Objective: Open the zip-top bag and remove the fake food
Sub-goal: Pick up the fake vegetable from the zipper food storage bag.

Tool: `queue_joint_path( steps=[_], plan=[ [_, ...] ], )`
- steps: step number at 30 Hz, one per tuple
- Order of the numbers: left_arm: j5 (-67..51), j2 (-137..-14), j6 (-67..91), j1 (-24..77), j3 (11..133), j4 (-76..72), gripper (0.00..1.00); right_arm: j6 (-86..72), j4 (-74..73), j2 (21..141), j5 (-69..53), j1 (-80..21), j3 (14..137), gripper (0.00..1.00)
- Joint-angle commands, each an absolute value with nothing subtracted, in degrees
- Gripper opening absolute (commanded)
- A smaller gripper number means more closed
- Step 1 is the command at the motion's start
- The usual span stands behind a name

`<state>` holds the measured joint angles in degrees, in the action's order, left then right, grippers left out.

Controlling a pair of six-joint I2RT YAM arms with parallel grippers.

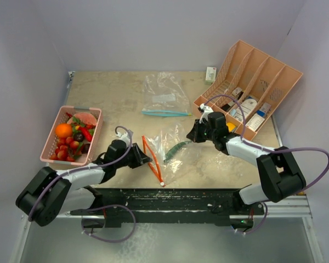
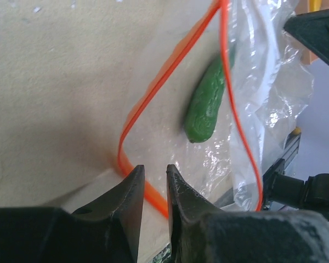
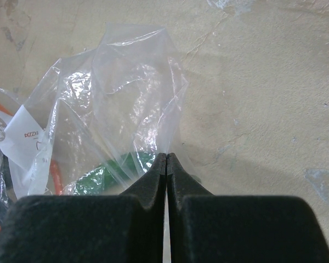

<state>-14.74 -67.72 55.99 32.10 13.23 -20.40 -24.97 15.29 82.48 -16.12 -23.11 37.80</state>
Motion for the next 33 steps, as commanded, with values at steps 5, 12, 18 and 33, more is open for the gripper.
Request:
queue_joint_path(
  steps=[5, 12, 18, 33],
  plan=[
    [-15.4, -71.2, 59.0, 34.2, 16.5, -31.9, 0.25, -25.5, 16.2, 82.1, -17.4, -22.8, 38.1, 0.00],
    [-11.5, -76.8, 56.5, 38.2, 20.7, -33.3, 0.35, -25.5, 16.6, 82.5, -17.8, -22.9, 38.3, 0.00],
    [-5.6, -85.3, 51.0, 45.3, 27.6, -33.9, 0.46, -25.5, 15.7, 81.5, -18.0, -22.8, 38.3, 0.00],
    [15.0, -93.5, 37.5, 56.6, 39.8, -19.9, 0.64, -24.9, 14.5, 79.7, -17.5, -22.9, 37.4, 0.00]
  ],
)
